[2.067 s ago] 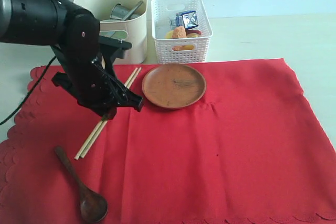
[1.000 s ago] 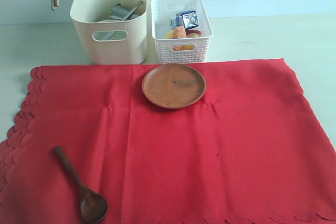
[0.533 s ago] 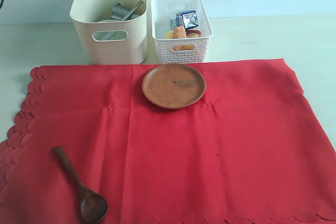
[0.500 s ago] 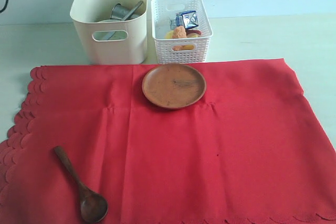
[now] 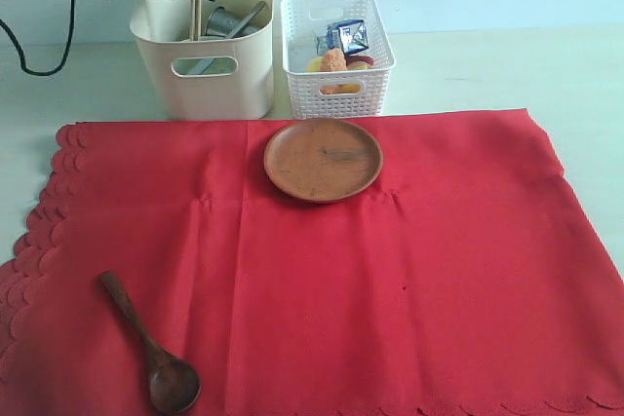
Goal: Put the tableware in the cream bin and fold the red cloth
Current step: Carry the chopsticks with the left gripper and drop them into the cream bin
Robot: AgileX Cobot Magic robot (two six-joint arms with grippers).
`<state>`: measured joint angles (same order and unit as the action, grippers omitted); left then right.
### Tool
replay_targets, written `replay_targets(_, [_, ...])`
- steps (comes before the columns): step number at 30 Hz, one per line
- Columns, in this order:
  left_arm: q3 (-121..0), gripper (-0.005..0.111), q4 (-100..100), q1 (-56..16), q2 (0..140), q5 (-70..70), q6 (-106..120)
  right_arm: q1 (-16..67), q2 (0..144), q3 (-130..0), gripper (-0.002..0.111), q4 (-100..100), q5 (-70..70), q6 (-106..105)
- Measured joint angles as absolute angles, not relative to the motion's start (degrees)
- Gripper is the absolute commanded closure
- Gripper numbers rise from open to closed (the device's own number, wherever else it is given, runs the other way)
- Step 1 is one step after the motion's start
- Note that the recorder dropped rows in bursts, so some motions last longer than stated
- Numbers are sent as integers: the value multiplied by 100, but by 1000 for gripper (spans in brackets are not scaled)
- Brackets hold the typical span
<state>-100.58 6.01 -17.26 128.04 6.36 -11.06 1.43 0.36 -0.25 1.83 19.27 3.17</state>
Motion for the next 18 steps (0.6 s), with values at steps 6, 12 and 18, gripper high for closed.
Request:
replay_targets(6, [-10058,107,601,-1737,12840,816,-1106,143,36,-25,108,183,1927,317])
replay_targets(12, [-10072,107,601,-1801,12840,1096,-1106,143,36,-25,108,183,1927,317])
replay_targets(18, [-10072,101,601,-1834,12877,1346,-1096,143,36,-25,108,183,1927,317])
